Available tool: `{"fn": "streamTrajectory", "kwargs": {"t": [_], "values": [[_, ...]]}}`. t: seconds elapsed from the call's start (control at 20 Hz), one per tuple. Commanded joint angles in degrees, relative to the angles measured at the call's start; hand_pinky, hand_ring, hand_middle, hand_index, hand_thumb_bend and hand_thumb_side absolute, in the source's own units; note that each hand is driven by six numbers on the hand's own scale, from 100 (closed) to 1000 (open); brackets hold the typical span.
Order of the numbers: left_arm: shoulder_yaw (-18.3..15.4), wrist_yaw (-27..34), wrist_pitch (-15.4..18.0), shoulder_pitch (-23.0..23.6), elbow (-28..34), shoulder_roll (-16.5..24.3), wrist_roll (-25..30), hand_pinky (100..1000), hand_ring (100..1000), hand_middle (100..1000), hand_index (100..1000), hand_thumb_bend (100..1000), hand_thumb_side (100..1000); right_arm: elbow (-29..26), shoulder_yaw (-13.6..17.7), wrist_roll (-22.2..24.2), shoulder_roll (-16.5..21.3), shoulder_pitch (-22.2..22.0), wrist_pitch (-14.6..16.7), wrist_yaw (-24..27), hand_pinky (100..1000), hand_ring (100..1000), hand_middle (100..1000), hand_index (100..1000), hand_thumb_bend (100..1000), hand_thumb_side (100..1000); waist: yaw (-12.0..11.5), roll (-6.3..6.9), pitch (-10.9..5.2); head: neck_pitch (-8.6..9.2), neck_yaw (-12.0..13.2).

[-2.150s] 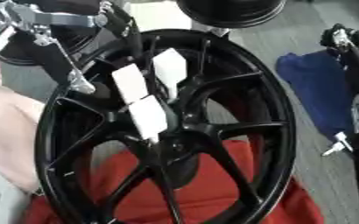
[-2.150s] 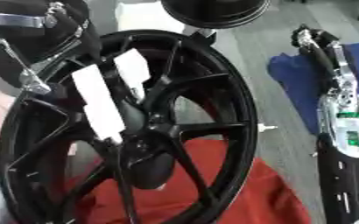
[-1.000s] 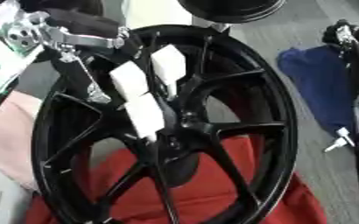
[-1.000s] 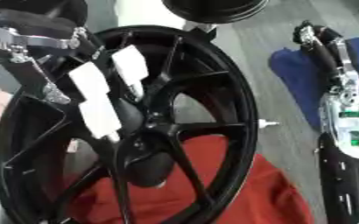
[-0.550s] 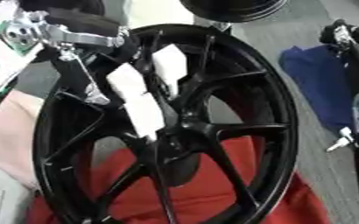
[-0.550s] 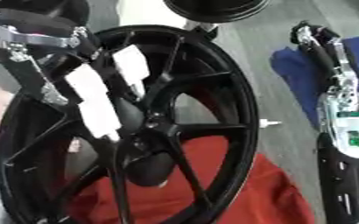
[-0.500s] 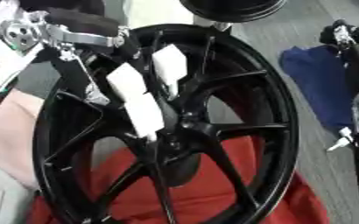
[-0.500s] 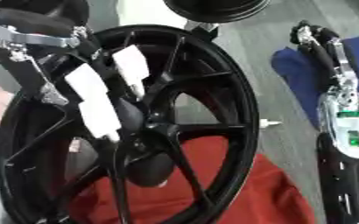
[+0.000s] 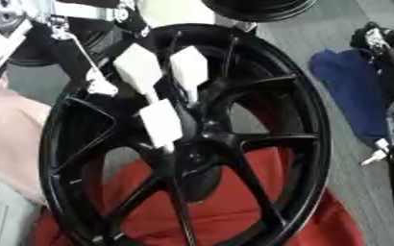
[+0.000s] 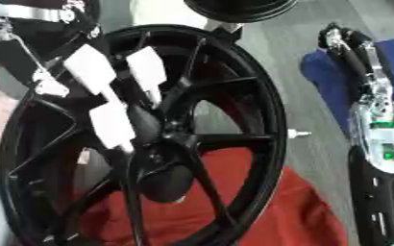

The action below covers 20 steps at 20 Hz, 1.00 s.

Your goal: Pull the pin out of the wheel hub.

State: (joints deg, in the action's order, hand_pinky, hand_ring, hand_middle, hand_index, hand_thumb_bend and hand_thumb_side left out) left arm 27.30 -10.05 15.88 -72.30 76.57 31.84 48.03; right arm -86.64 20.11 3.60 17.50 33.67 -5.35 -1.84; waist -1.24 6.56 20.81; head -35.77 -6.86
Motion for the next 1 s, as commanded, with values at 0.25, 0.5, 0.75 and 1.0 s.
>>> {"fn": "streamTrajectory", "kwargs": {"t": [0.25, 0.5, 0.75, 1.0], "values": [[-9.46, 2.99, -0.12, -1.24, 0.77, 7.65, -1.13, 609, 441, 215, 333, 274, 165, -0.73, 0.50, -0.39, 2.17, -0.16, 0.07, -0.33, 920, 793, 664, 657, 100, 575, -1.21, 0.86, -1.92, -1.05, -0.87], [-16.26, 4.27, -1.32, 4.17, 2.06, 15.29, -5.81, 613, 443, 215, 337, 267, 167, -1.05, 1.63, -1.42, 3.01, -0.93, -0.12, -0.08, 921, 793, 664, 657, 100, 571, -2.88, 1.37, -2.55, -1.66, -2.50], [-23.68, 8.30, -2.78, 11.79, 0.63, 23.04, -10.55, 609, 434, 219, 348, 227, 162, -1.42, 2.76, -2.50, 3.68, -1.47, -0.33, 0.35, 921, 794, 665, 657, 100, 568, -4.46, 1.38, -3.00, -1.98, -4.12], [-30.53, 10.37, -5.48, 19.30, -5.65, 27.29, -15.17, 617, 449, 274, 405, 252, 150, -1.61, 3.83, -3.57, 3.93, -1.78, -0.46, 0.75, 922, 794, 666, 658, 100, 564, -5.55, 0.97, -3.21, -1.83, -5.74]]}}
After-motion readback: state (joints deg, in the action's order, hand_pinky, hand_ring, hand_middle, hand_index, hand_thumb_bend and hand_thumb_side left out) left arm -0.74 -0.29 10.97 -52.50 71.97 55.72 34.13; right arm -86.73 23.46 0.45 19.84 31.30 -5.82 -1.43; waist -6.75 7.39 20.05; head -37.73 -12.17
